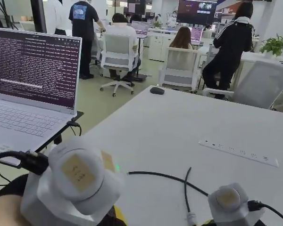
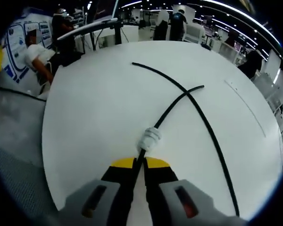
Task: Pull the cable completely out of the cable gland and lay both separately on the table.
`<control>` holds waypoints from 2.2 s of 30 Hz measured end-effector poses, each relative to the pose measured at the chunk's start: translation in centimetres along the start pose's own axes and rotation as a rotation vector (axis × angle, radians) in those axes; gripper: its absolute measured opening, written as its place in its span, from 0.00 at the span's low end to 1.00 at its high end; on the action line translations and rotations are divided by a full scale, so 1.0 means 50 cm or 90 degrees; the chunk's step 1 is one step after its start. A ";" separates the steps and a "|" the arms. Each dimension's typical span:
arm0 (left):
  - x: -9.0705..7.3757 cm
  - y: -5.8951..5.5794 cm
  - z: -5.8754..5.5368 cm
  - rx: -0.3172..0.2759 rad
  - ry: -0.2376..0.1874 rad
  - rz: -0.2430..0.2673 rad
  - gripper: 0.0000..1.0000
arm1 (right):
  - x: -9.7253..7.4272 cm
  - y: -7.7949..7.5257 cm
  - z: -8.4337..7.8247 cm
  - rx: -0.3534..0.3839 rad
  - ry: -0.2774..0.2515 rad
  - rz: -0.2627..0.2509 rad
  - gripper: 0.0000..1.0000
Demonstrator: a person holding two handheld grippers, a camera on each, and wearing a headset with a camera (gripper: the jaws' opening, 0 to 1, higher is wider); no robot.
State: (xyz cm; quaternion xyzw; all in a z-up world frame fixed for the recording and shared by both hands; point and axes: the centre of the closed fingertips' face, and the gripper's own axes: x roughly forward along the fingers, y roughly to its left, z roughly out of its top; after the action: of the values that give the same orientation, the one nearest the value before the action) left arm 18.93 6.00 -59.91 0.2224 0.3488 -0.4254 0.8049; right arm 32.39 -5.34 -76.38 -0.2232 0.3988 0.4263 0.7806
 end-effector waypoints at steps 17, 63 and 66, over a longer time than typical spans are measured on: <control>0.060 0.011 0.018 0.088 0.019 -0.039 0.24 | -0.099 0.149 -0.132 -0.313 0.067 0.168 0.05; 0.219 -0.098 0.080 0.371 0.016 -0.250 0.16 | -0.284 0.168 -0.091 -0.243 -0.065 0.132 0.03; 0.211 -0.093 0.080 0.364 0.024 -0.236 0.16 | -0.286 0.161 -0.103 -0.243 -0.055 0.119 0.03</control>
State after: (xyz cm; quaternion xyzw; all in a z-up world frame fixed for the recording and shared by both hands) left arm 20.66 -4.70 -65.48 0.3795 0.2648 -0.6409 0.6125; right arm 18.80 -11.52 -67.83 -0.3106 0.2956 0.5738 0.6978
